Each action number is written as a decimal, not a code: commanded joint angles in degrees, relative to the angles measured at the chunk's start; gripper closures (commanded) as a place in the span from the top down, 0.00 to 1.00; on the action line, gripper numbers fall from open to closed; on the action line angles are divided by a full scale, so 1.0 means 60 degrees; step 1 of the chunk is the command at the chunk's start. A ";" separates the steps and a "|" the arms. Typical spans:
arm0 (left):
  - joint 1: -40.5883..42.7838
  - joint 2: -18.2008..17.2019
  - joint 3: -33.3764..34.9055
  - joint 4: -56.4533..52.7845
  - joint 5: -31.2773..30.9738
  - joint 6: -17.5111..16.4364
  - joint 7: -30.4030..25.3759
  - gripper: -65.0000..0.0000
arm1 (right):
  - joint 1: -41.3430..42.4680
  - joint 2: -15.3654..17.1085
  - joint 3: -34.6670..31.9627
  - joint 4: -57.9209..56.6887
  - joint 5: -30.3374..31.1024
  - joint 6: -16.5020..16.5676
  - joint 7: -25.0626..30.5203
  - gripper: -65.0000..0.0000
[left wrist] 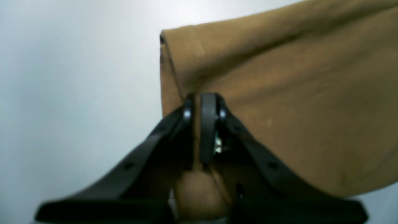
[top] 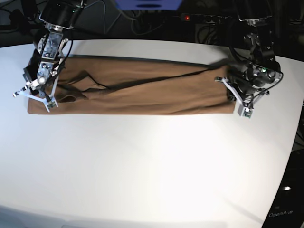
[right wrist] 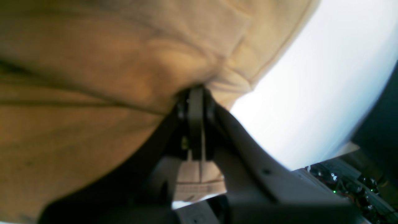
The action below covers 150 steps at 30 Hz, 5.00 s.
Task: Fold the T-shirt properly
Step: 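Release the strip with the left gripper and lift it away, then lower the left gripper and pinch the strip's end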
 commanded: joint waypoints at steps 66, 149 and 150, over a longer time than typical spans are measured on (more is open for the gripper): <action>-0.1353 0.0187 -0.3192 0.1350 -0.0229 -0.1998 0.4760 0.64 | -0.0068 -0.0316 -0.0149 0.0012 0.0150 0.0144 0.0046 0.00; -0.1866 0.1008 -0.2620 -0.2181 -0.1401 -0.1998 0.4760 0.06 | -0.0156 -0.0535 -0.0135 -0.0896 0.0106 0.0144 0.0705 0.00; -0.1939 0.1096 -0.2620 -0.2181 -0.1372 -0.1998 0.4760 0.06 | -0.0156 -0.0535 -0.0135 -0.0896 0.0106 0.0144 0.0705 0.00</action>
